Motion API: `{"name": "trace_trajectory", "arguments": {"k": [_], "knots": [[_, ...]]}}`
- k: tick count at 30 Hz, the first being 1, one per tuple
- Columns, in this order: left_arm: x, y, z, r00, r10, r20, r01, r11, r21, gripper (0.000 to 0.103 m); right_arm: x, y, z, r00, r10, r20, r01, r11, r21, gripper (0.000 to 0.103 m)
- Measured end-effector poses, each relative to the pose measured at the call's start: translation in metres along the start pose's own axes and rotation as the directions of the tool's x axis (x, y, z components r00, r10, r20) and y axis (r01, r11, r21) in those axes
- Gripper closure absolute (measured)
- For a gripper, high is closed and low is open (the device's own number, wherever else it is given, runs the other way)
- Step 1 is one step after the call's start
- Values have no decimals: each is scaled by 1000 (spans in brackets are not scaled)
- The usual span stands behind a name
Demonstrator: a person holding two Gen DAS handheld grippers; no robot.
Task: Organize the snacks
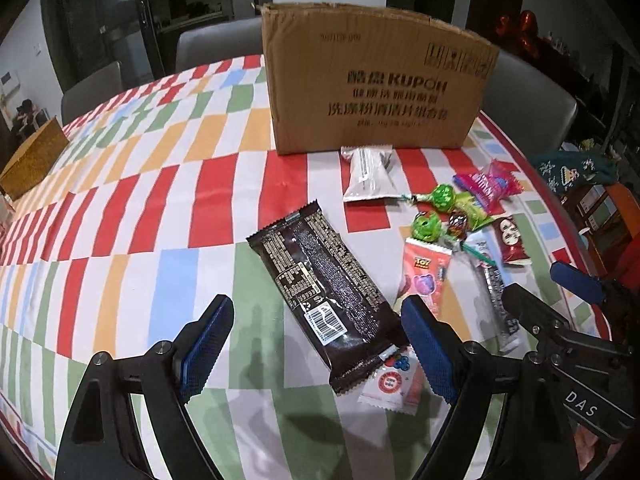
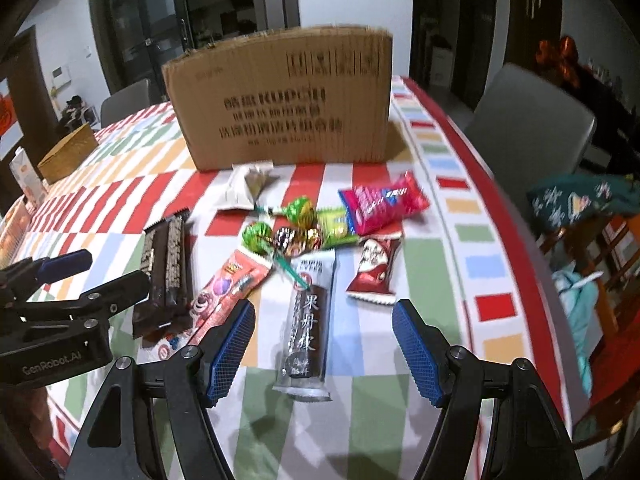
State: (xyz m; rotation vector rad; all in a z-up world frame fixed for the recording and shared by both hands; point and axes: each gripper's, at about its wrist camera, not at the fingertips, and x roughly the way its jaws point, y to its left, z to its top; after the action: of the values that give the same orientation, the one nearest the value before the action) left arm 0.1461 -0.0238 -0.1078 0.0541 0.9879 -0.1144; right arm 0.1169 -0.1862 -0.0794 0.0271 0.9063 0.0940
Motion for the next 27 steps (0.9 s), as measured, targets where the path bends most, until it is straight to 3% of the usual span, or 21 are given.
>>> {"name": "trace_trajectory", "arguments": {"k": [5, 12, 19, 24, 27], "knots": [[16, 2, 4, 1000, -13, -19, 13, 1000, -14, 17, 14, 1, -1, 999, -7, -32, 7, 1000, 3, 32], [32, 2, 14, 999, -29, -35, 27, 999, -40, 19, 30, -2, 2, 997, 12, -71, -10, 1000, 27, 47], [47, 7, 17, 997, -37, -72, 32, 998, -63, 32, 42, 0, 4, 995, 8, -95, -6, 1000, 23, 59], [48, 9, 14, 996, -54, -74, 49, 996, -69, 43, 44, 6, 6, 995, 17, -98, -16, 1000, 3, 77], [45, 9, 12, 996, -60, -73, 56, 997, -59, 49, 43, 7, 6, 995, 19, -98, -18, 1000, 6, 79]]}}
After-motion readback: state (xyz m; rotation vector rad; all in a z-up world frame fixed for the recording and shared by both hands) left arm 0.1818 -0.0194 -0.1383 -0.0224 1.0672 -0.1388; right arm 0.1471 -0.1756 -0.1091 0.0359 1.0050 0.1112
